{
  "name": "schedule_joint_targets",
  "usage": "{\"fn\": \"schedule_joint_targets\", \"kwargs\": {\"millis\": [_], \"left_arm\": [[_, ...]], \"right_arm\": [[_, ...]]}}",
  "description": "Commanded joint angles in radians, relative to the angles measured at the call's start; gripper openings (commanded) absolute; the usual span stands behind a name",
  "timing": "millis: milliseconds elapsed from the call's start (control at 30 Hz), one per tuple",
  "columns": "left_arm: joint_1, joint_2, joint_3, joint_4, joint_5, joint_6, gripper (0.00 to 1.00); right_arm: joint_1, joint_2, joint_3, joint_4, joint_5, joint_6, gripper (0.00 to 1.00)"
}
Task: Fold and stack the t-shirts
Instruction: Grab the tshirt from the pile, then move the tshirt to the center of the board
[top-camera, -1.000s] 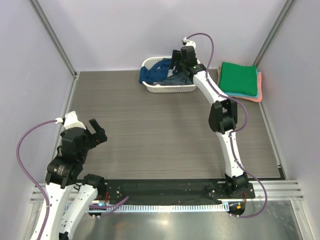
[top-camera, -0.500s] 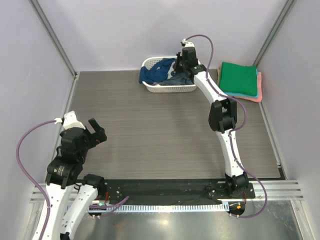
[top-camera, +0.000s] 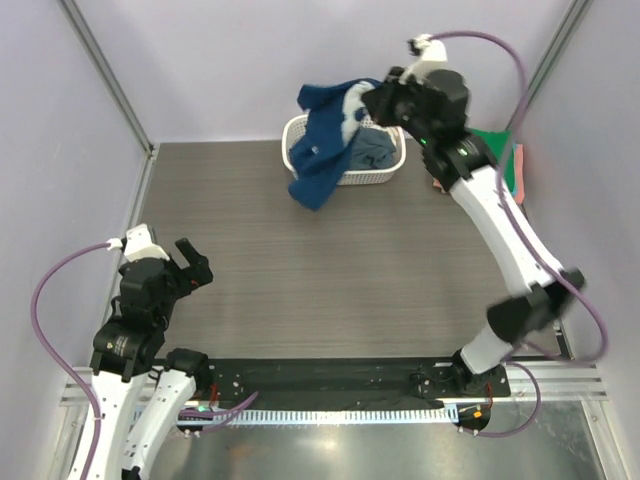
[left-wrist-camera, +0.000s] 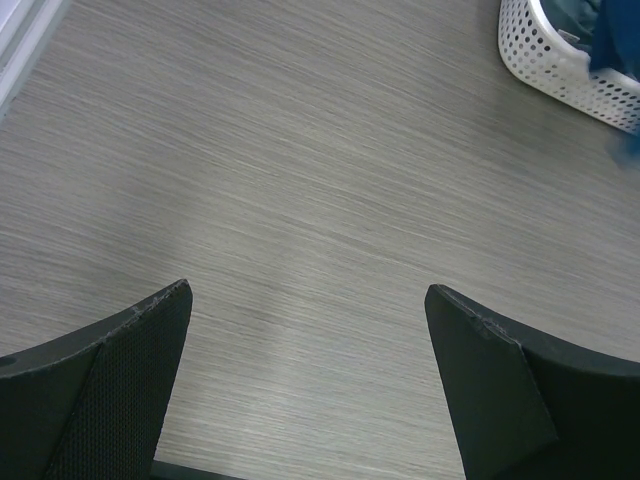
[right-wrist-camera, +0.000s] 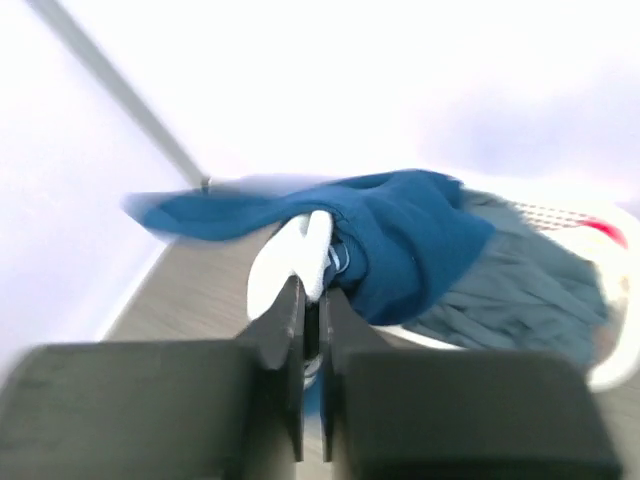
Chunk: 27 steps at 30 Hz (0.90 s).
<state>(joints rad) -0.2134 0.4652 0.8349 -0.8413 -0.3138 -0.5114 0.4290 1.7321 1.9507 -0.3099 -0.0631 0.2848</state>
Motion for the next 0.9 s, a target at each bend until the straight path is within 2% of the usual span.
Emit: {"fn": "schedule_joint_targets", "kwargs": {"millis": [0, 33, 67, 133, 233, 400, 533, 700, 733, 767, 833, 867], "left_arm": [[0.008, -0.003, -0.002, 0.045, 0.002, 0.019, 1.0], [0.008, -0.003, -0.003, 0.047, -0.002, 0.017, 1.0], [0.008, -0.002, -0.003, 0.048, -0.004, 0.019, 1.0], [0.009, 0.012, 0.0, 0.047, -0.005, 0.019, 1.0], [0.008, 0.078, 0.035, 0.039, 0.031, 0.024, 1.0], [0.008, 0.3, 0.127, 0.07, 0.146, -0.006, 1.0], [-0.007, 0.484, 0.179, 0.224, 0.2, -0.03, 1.0], [-0.067, 0.777, 0.309, 0.389, 0.203, -0.035, 1.0], [-0.07, 0.899, 0.344, 0.415, 0.206, -0.035, 1.0], [-0.078, 0.958, 0.427, 0.419, 0.206, -0.036, 1.0], [-0.081, 1.088, 0.527, 0.424, 0.203, -0.036, 1.0], [-0.084, 1.209, 0.629, 0.423, 0.194, -0.038, 1.0]], "right_arm": [[-0.08, -0.118, -0.27, 0.006, 0.183, 0.075, 0.25], [-0.099, -0.164, -0.432, 0.002, 0.171, 0.109, 0.71], [-0.113, -0.178, -0.509, -0.017, 0.169, 0.137, 0.84], [-0.156, -0.195, -0.642, -0.046, 0.169, 0.21, 0.97], [-0.183, -0.23, -0.888, -0.074, 0.163, 0.252, 0.97], [-0.185, -0.431, -1.027, -0.075, 0.233, 0.266, 0.97], [-0.184, -0.58, -1.16, -0.014, 0.192, 0.3, 0.97], [-0.184, -0.767, -1.4, 0.233, 0.031, 0.358, 0.96], [-0.182, -0.826, -1.493, 0.282, -0.037, 0.375, 0.96], [-0.182, -0.848, -1.538, 0.389, -0.076, 0.389, 0.96], [-0.179, -0.905, -1.665, 0.49, -0.157, 0.421, 0.97], [-0.179, -0.916, -1.703, 0.599, -0.182, 0.425, 0.97]]}}
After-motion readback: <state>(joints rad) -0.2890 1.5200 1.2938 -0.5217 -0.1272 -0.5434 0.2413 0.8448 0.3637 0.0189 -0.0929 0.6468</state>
